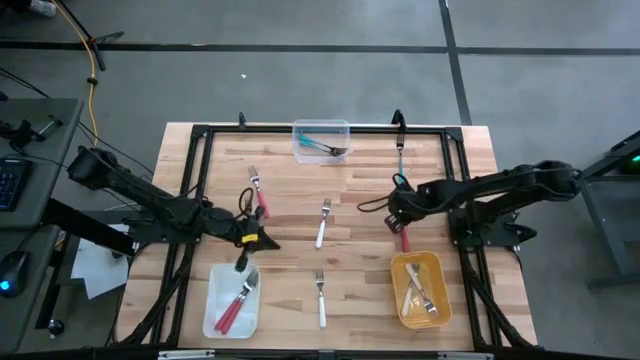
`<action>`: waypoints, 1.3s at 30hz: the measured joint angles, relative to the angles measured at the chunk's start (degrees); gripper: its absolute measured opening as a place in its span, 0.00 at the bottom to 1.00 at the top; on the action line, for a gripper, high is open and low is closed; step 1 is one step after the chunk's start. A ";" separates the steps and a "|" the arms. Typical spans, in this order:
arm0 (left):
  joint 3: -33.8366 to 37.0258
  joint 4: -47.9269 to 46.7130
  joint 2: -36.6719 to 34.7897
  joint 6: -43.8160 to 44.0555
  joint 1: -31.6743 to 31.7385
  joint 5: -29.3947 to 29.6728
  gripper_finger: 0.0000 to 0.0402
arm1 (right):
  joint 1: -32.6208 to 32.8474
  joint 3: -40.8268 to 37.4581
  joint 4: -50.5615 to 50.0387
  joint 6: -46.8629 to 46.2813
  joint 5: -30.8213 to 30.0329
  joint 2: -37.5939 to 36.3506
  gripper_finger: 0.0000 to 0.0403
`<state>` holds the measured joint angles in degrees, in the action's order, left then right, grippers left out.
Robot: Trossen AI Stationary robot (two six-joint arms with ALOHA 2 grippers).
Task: Sort silverware by color (type)
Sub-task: Put the red fork into the white bin
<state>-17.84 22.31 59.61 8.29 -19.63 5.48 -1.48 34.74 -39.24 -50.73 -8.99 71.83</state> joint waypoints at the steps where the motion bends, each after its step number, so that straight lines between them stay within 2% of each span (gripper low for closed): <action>1: 0.02 0.86 -0.02 -0.04 0.40 0.66 0.00 | -0.36 -0.01 0.00 -0.33 0.07 0.31 0.25; 6: 0.02 2.10 0.11 -0.96 1.84 1.32 0.00 | -1.42 0.00 -0.14 -2.03 1.28 2.14 0.38; 11: 0.02 2.08 0.13 -0.91 2.05 3.42 0.00 | -1.58 0.00 0.87 -2.98 3.39 6.27 0.38; 16: 0.02 3.34 0.13 -0.93 2.05 6.08 0.00 | -1.53 0.33 2.39 -2.77 3.92 10.55 0.29; 20: 0.02 4.99 0.17 -1.35 2.05 6.80 0.00 | -1.48 0.27 4.04 0.44 3.90 10.82 0.15; 23: 0.02 6.81 0.17 -2.98 2.05 11.86 0.00 | -1.44 -0.15 6.70 4.03 3.76 8.81 0.04; 26: 0.02 9.04 1.02 -3.95 2.05 20.09 0.00 | -1.32 0.05 14.14 6.76 1.60 5.49 0.06; 28: 0.02 10.08 2.33 -3.99 2.06 23.13 0.00 | -0.74 -0.02 18.18 9.21 0.96 3.79 0.07; 33: -0.05 16.70 8.92 -3.88 2.05 23.47 0.05 | 1.57 0.02 34.74 17.64 -2.59 2.52 0.03; 39: -1.68 27.24 18.90 -4.05 2.05 23.43 0.15 | 5.19 -0.03 56.27 27.07 -7.16 2.54 0.04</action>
<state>-19.52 49.56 78.51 4.24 -17.58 28.91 3.71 34.72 17.02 -23.66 -16.15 74.37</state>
